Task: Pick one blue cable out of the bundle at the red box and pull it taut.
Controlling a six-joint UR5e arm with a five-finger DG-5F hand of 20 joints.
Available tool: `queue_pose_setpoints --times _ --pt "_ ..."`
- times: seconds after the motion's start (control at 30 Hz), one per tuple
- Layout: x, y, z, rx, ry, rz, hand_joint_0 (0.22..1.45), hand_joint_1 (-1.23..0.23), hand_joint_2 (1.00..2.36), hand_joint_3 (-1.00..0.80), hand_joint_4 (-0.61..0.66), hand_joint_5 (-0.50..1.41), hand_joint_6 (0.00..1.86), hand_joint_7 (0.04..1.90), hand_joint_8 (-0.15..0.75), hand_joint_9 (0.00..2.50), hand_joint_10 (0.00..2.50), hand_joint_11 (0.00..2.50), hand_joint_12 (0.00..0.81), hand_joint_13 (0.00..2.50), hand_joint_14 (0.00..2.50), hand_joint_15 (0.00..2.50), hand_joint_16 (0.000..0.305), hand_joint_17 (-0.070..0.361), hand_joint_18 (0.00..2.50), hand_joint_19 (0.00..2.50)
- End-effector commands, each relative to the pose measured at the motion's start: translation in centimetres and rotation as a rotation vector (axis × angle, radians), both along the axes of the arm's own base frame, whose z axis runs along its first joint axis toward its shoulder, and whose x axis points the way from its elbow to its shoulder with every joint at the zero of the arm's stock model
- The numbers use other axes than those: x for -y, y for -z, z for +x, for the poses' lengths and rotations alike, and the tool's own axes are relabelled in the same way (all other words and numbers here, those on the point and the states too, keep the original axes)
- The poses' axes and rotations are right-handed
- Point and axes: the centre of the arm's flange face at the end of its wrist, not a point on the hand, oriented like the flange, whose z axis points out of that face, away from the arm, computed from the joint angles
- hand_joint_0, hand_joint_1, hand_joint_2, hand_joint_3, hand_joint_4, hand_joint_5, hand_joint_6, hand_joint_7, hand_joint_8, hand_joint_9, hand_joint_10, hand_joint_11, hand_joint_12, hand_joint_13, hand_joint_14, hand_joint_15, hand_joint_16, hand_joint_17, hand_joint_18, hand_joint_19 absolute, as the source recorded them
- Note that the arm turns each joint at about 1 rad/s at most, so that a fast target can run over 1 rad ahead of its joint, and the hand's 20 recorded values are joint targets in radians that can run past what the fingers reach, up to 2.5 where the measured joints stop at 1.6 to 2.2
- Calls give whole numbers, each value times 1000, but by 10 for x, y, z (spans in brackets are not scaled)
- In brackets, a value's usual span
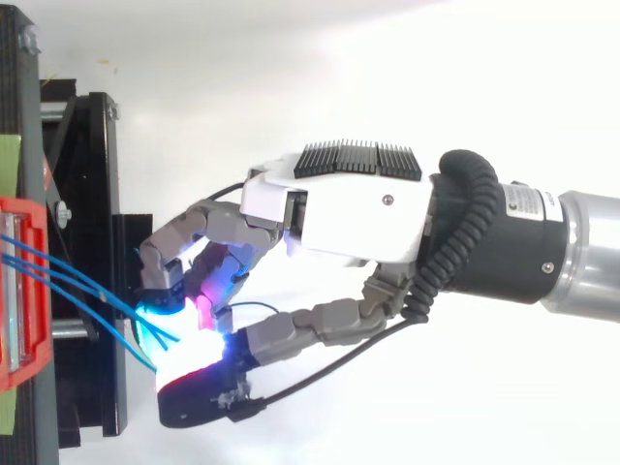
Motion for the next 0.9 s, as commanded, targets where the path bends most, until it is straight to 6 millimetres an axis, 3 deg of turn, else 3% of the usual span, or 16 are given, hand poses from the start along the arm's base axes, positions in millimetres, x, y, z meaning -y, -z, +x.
queue_pose_setpoints --times 0.0,0.07,0.2,0.3,0.4,0.47,0.6,0.7,0.8,0.87 --pt "-1 0 0 0 0 0 620 -850 1015 -211 115 -126 894 994 362 1039 13 767 387 751 15 393 45 101 643 390" --pt "-1 0 0 0 0 0 655 -915 1014 -270 93 -128 898 1026 356 1039 13 779 382 759 14 394 44 100 663 376" --pt "-1 0 0 0 0 1 684 -906 1002 -474 104 -120 897 1012 353 1042 13 780 378 762 14 386 44 100 672 373" --pt "-1 0 0 -3 0 1 609 -891 1000 -500 117 -99 884 1050 342 1066 13 763 372 763 14 392 44 98 670 391" --pt "0 1 -1 -11 0 -1 503 -744 1000 -500 68 -78 866 1043 350 1118 12 724 387 787 13 396 47 106 697 404" --pt "0 1 -1 -14 0 -1 502 -609 1000 -500 27 -69 850 1044 336 1138 13 685 386 791 15 394 48 107 682 424" --pt "0 1 -1 -14 0 -1 556 -475 1001 -482 7 -70 835 1037 329 1136 12 676 376 762 14 404 45 102 625 462" --pt "0 1 -1 -14 -2 -1 573 -485 1007 -396 43 -68 818 1033 328 1130 14 671 375 753 14 410 45 101 604 484" --pt "-1 1 -1 -14 -3 -1 573 -631 1011 -257 71 -60 799 1072 375 1153 12 682 413 788 12 396 52 117 677 432" --pt "-1 1 -1 -14 -3 -1 570 -707 1009 -199 93 -73 840 1134 395 1204 12 818 434 825 12 408 55 124 733 404"
